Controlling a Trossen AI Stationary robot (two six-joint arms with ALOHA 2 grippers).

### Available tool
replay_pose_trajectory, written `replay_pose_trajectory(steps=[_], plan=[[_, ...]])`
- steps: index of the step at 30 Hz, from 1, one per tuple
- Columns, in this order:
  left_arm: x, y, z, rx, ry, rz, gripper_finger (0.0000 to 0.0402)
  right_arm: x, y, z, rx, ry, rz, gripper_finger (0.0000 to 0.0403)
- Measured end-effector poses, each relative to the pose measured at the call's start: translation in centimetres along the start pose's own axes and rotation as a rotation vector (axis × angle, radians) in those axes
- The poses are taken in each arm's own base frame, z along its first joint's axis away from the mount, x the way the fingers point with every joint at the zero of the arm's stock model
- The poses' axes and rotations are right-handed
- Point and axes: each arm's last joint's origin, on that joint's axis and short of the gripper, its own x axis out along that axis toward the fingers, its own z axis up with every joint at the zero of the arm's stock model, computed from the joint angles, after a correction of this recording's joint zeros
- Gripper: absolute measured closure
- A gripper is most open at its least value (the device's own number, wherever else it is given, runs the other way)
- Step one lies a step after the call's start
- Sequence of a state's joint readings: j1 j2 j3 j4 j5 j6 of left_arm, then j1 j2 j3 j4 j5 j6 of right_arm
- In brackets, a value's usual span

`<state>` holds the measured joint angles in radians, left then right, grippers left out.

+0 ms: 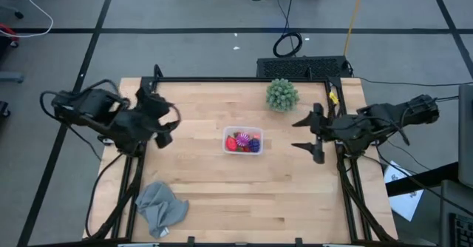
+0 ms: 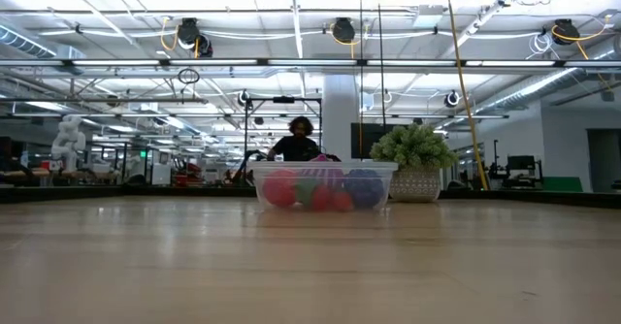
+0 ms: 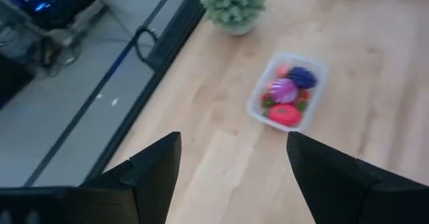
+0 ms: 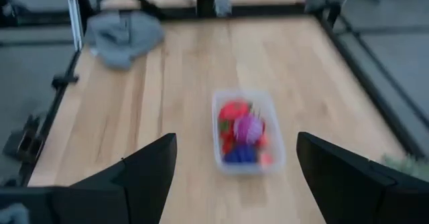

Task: Pick and placing Produce into tupperware
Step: Return to Home Position

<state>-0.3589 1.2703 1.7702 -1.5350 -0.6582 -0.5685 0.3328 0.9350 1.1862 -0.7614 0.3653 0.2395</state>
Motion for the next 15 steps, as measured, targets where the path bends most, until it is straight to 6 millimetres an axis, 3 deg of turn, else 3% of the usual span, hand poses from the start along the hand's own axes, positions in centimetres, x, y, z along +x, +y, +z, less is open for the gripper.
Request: replay_pose_trajectory(steps=[6, 10, 15], plan=[[-1.9, -0.9, -2.4, 0.02, -0.082, -0.064, 0.0124, -0.6, 0.0, -2.9, 0.019, 0.054, 0.032, 0.0103], [-1.1, -2.1, -5.4, 0.02, -0.122, -0.108, 0.0124, -0.2, -0.1, -6.3, -0.064, 0.088, 0.065, 0.0103], [1.2, -3.7, -9.2, 0.007, -0.177, -0.197, 0.0124, 0.6, -0.3, -10.0, -0.01, -0.005, 0.12, 0.0103]])
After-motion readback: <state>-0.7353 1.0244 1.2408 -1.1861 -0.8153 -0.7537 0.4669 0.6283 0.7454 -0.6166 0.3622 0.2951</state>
